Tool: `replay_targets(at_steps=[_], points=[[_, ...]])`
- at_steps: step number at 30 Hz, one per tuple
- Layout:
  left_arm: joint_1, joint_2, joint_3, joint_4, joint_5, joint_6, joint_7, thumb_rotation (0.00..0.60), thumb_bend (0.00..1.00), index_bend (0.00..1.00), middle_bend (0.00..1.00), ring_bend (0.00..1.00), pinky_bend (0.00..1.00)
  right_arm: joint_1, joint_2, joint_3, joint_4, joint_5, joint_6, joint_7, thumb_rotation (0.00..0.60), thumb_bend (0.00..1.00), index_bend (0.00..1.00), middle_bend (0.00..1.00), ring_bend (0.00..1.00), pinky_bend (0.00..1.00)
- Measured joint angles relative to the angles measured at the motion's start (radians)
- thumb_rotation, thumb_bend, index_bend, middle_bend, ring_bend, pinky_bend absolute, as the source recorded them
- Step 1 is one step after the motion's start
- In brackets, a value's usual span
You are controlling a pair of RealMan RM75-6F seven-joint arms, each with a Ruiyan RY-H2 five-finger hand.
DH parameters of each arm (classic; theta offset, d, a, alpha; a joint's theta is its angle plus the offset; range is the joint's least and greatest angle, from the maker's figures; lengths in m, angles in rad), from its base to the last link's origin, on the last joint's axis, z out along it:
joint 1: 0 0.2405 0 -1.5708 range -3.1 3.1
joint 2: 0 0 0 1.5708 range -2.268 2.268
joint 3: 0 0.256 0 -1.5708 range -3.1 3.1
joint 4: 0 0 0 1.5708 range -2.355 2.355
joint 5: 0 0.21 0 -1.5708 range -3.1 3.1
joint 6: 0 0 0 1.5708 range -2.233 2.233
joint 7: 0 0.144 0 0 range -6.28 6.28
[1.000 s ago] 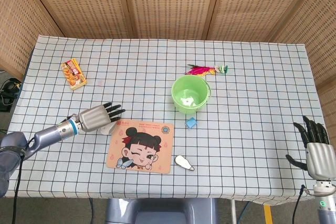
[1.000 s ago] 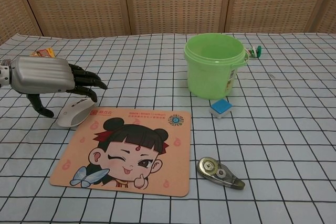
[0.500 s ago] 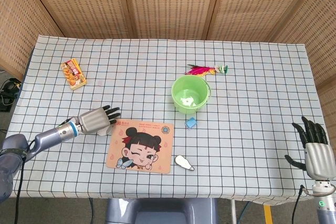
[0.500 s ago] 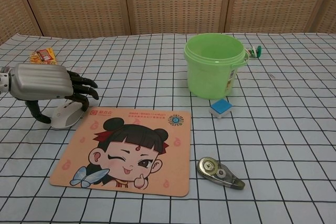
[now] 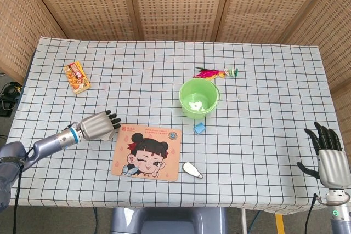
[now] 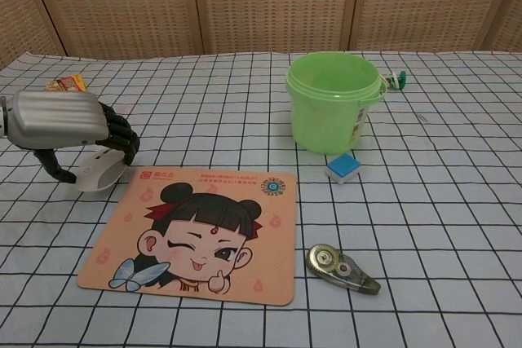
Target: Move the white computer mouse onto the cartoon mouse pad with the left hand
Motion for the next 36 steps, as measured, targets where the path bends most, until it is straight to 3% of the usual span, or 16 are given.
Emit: replay_targets(at_steps=[8, 14, 24, 36], points=[[-0.023, 0.052, -0.026, -0.096, -0.012, 0.035, 0.023, 0.6, 0.35, 0.59, 0.34, 0.25, 0.38, -0.003, 0.009, 0.002, -0.008, -0.002, 0.008, 0.013, 0.6, 0.08, 0.18, 0.0, 0.0, 0.0], [-0.051, 0.085, -0.045, -0.258, -0.022, 0.009, 0.056, 0.6, 0.35, 0.59, 0.34, 0.26, 0.38, -0.003, 0.013, -0.002, -0.01, -0.007, 0.005, 0.02, 0.6, 0.07, 0.18, 0.0, 0.0, 0.0], [-0.117, 0.108, -0.094, -0.581, -0.059, -0.17, 0.242, 0.6, 0.35, 0.6, 0.35, 0.26, 0.38, -0.008, 0.023, 0.002, -0.016, -0.01, 0.021, 0.041, 0.6, 0.07, 0.18, 0.0, 0.0, 0.0], [-0.161, 0.119, -0.165, -0.729, -0.14, -0.329, 0.417, 0.6, 0.35, 0.59, 0.35, 0.26, 0.37, -0.009, 0.03, 0.001, -0.018, -0.015, 0.024, 0.059, 0.6, 0.07, 0.18, 0.0, 0.0, 0.0]])
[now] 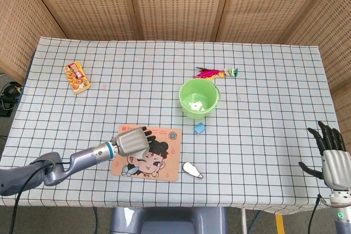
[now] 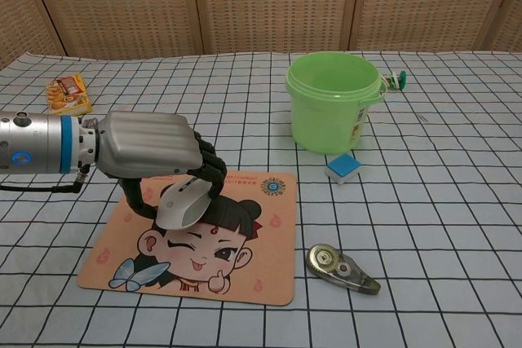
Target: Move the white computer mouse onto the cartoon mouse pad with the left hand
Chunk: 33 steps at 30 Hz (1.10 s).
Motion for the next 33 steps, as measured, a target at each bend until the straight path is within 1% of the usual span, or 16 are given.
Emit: replay_targets(at_steps=[4, 8, 12, 17, 21, 25, 29, 33], points=[[0.0, 0.0, -0.015, -0.017, -0.016, -0.011, 0.022, 0.6, 0.35, 0.58, 0.34, 0.26, 0.37, -0.001, 0.001, 0.0, -0.001, -0.001, 0.002, 0.003, 0.6, 0.08, 0.18, 0.0, 0.0, 0.0], [-0.002, 0.002, -0.019, -0.026, -0.02, -0.022, 0.035, 0.6, 0.35, 0.53, 0.3, 0.25, 0.35, -0.001, 0.001, -0.001, -0.002, -0.006, 0.007, 0.004, 0.6, 0.08, 0.18, 0.0, 0.0, 0.0], [-0.002, 0.007, -0.017, -0.032, -0.025, -0.034, 0.042, 0.6, 0.34, 0.48, 0.25, 0.21, 0.32, -0.002, -0.004, -0.001, 0.007, -0.02, 0.023, 0.017, 0.6, 0.08, 0.18, 0.0, 0.0, 0.0], [0.005, 0.004, -0.013, -0.033, -0.026, -0.034, 0.045, 0.6, 0.33, 0.4, 0.16, 0.14, 0.26, -0.003, -0.006, -0.003, 0.007, -0.024, 0.027, 0.01, 0.6, 0.08, 0.18, 0.0, 0.0, 0.0], [0.01, 0.007, -0.013, -0.036, -0.026, -0.031, 0.052, 0.6, 0.31, 0.34, 0.12, 0.09, 0.23, -0.004, -0.006, -0.003, 0.004, -0.026, 0.032, 0.007, 0.6, 0.08, 0.18, 0.0, 0.0, 0.0], [0.014, 0.017, -0.013, -0.041, -0.023, -0.02, 0.054, 0.6, 0.31, 0.31, 0.08, 0.06, 0.2, -0.005, -0.005, -0.003, 0.002, -0.028, 0.035, 0.005, 0.6, 0.08, 0.18, 0.0, 0.0, 0.0], [0.021, 0.034, -0.006, -0.047, -0.009, 0.003, 0.052, 0.6, 0.29, 0.23, 0.01, 0.01, 0.15, -0.005, -0.006, -0.005, 0.0, -0.031, 0.035, 0.002, 0.6, 0.07, 0.18, 0.0, 0.0, 0.0], [0.032, 0.045, 0.002, -0.054, 0.0, 0.021, 0.05, 0.6, 0.25, 0.21, 0.0, 0.0, 0.12, -0.006, -0.006, -0.007, -0.003, -0.036, 0.04, -0.001, 0.6, 0.08, 0.18, 0.0, 0.0, 0.0]])
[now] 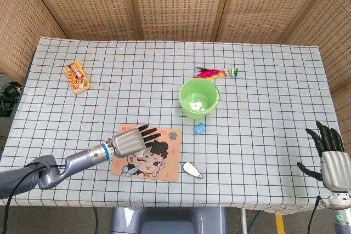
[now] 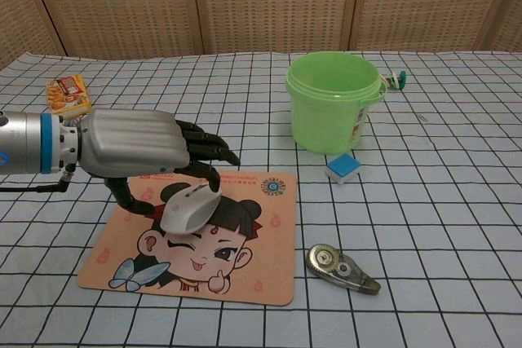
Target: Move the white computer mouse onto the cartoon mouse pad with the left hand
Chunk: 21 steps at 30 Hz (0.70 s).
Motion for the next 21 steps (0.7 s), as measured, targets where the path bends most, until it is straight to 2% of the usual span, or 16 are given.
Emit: replay_targets(at_steps=[11, 17, 21], points=[[0.039, 0.038, 0.004, -0.059, 0.002, 0.059, 0.013, 0.6, 0.25, 0.2, 0.0, 0.0, 0.11, -0.007, 0.006, -0.009, -0.019, -0.026, 0.027, -0.007, 0.6, 0.07, 0.18, 0.0, 0.0, 0.0], [0.134, 0.081, -0.014, -0.117, -0.036, 0.196, 0.056, 0.6, 0.25, 0.18, 0.0, 0.0, 0.07, -0.009, 0.01, -0.012, -0.023, -0.027, 0.023, -0.004, 0.6, 0.07, 0.18, 0.0, 0.0, 0.0], [0.264, 0.108, -0.018, -0.168, -0.086, 0.343, 0.125, 0.6, 0.23, 0.14, 0.0, 0.0, 0.03, -0.009, 0.011, -0.017, -0.031, -0.037, 0.026, -0.023, 0.6, 0.08, 0.18, 0.0, 0.0, 0.0]])
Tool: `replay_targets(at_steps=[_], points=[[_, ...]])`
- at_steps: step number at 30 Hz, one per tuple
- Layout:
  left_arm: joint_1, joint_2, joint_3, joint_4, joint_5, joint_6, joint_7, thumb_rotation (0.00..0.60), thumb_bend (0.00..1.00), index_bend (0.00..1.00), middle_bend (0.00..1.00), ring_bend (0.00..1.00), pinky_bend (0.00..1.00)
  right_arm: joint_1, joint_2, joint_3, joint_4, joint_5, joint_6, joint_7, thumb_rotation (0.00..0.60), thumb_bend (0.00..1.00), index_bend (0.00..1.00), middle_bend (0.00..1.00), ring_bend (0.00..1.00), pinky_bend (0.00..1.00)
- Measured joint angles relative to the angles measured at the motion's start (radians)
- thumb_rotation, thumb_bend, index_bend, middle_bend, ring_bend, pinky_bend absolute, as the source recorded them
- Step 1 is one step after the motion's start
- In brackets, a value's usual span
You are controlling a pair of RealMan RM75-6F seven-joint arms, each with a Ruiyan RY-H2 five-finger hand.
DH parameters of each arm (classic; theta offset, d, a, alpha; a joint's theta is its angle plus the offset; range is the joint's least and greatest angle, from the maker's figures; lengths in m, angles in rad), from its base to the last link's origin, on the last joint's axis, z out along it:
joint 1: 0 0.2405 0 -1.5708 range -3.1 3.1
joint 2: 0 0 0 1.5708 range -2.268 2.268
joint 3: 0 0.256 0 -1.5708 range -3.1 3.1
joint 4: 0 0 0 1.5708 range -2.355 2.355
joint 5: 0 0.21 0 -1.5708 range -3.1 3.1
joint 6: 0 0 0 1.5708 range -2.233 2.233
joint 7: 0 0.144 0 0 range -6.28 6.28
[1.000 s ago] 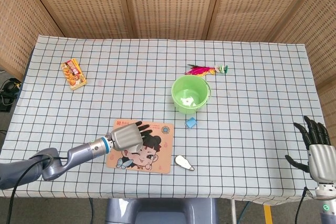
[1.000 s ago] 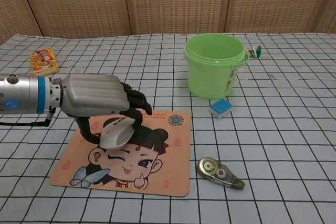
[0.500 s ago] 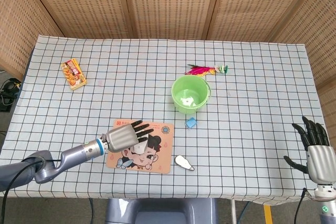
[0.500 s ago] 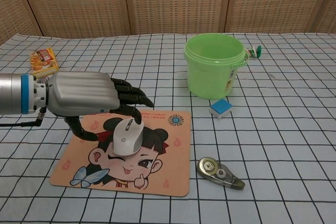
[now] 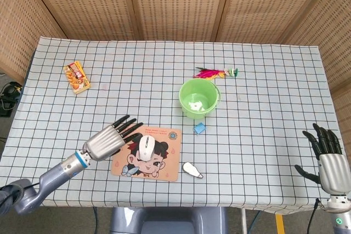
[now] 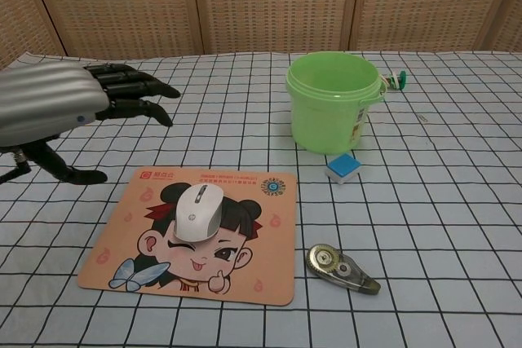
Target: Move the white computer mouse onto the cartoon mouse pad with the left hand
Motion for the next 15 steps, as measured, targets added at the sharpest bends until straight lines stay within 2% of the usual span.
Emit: replay_targets(at_steps=[6, 9, 15], points=[[0.247, 0.001, 0.006, -0.049, -0.069, 0.272, 0.05, 0.6, 0.18, 0.02, 0.0, 0.0, 0.0, 0.003, 0.0, -0.012, -0.014, -0.011, -0.011, -0.034, 0.6, 0.08, 0.17, 0.0, 0.0, 0.0], [0.373, -0.013, 0.01, -0.057, -0.11, 0.381, 0.039, 0.6, 0.17, 0.0, 0.0, 0.0, 0.0, 0.004, -0.001, -0.017, -0.02, -0.019, -0.013, -0.048, 0.6, 0.07, 0.16, 0.0, 0.0, 0.0], [0.528, -0.035, 0.015, -0.05, -0.19, 0.459, 0.004, 0.6, 0.15, 0.0, 0.0, 0.0, 0.0, 0.005, -0.007, -0.026, -0.025, -0.038, -0.01, -0.073, 0.6, 0.07, 0.14, 0.0, 0.0, 0.0]])
